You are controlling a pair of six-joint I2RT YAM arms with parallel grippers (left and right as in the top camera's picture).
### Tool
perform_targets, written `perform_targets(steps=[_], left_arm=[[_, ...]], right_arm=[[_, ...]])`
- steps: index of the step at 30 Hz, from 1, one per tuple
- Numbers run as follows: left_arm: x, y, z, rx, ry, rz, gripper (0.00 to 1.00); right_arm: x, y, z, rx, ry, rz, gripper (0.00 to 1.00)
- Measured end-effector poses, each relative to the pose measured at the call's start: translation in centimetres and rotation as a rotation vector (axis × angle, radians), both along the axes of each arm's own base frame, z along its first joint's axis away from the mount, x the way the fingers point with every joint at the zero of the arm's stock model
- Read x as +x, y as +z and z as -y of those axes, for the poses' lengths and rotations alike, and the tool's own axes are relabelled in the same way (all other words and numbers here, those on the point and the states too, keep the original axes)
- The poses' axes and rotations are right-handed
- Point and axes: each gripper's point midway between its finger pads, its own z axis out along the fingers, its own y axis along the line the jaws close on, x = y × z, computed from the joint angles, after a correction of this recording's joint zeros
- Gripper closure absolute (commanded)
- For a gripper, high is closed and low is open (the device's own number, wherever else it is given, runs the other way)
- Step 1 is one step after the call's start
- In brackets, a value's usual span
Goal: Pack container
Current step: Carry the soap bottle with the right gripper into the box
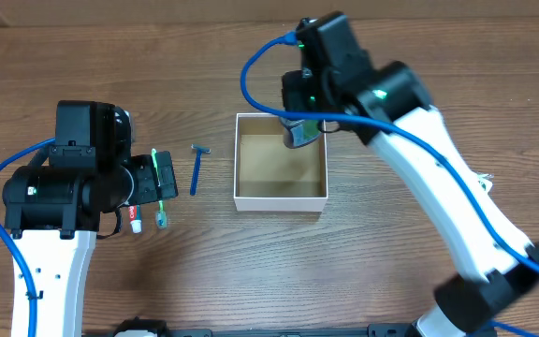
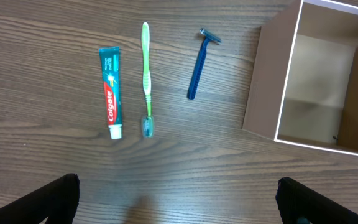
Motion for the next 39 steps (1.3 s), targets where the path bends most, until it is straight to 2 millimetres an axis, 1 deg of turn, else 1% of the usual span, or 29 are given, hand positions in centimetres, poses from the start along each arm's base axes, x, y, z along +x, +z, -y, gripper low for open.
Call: perform_targets(steps=[4, 7, 10, 14, 16, 20, 24, 28, 34, 35, 37, 39], left_arm=[[0.0, 0.0, 0.0, 0.0, 0.0, 0.002, 0.0], [0.0, 0.0, 0.0, 0.0, 0.0, 0.001, 0.0], [0.0, 0.0, 0.0, 0.0, 0.0, 0.001, 0.0], [0.0, 0.0, 0.0, 0.0, 0.0, 0.001, 0.0], [0.0, 0.0, 0.0, 0.0, 0.0, 0.002, 0.0], [0.0, 0.0, 0.0, 0.0, 0.0, 0.001, 0.0], [0.0, 0.0, 0.0, 0.0, 0.0, 0.001, 0.0], [0.0, 0.0, 0.0, 0.0, 0.0, 0.001, 0.0], [0.0, 0.0, 0.0, 0.0, 0.0, 0.001, 0.0], [0.0, 0.0, 0.0, 0.0, 0.0, 0.001, 0.0], [0.0, 0.0, 0.0, 0.0, 0.0, 0.002, 0.0], [0.0, 0.0, 0.0, 0.0, 0.0, 0.001, 0.0]], right_arm=[[1.3, -4.0, -1.1, -0.028, -0.028, -0.074, 0.96], [1.5, -5.5, -2.0, -0.036, -0.022, -0.093, 0.96], [1.5, -5.8, -3.2, -0.024, -0.008, -0.084, 0.96], [1.5, -5.9, -4.3, -0.012, 0.001, -0.076, 0.96], [1.8, -6.1, -4.7, -0.002, -0.001, -0.07, 0.96], [2.5, -6.3, -5.2, 0.015, -0.009, -0.055, 0.96], [3.2, -5.8, -5.6, 0.039, -0.013, -0.026, 0.96], [3.5, -5.7, -5.8, 0.049, -0.014, -0.017, 0.96], [3.7, -7.6, -6.3, 0.046, -0.014, -0.057, 0.96], [3.9, -8.6, -6.6, 0.044, -0.015, -0.071, 0.96], [4.1, -9.4, -6.8, 0.048, -0.018, -0.077, 0.96], [4.2, -9.7, -6.9, 0.049, -0.017, -0.078, 0.96]])
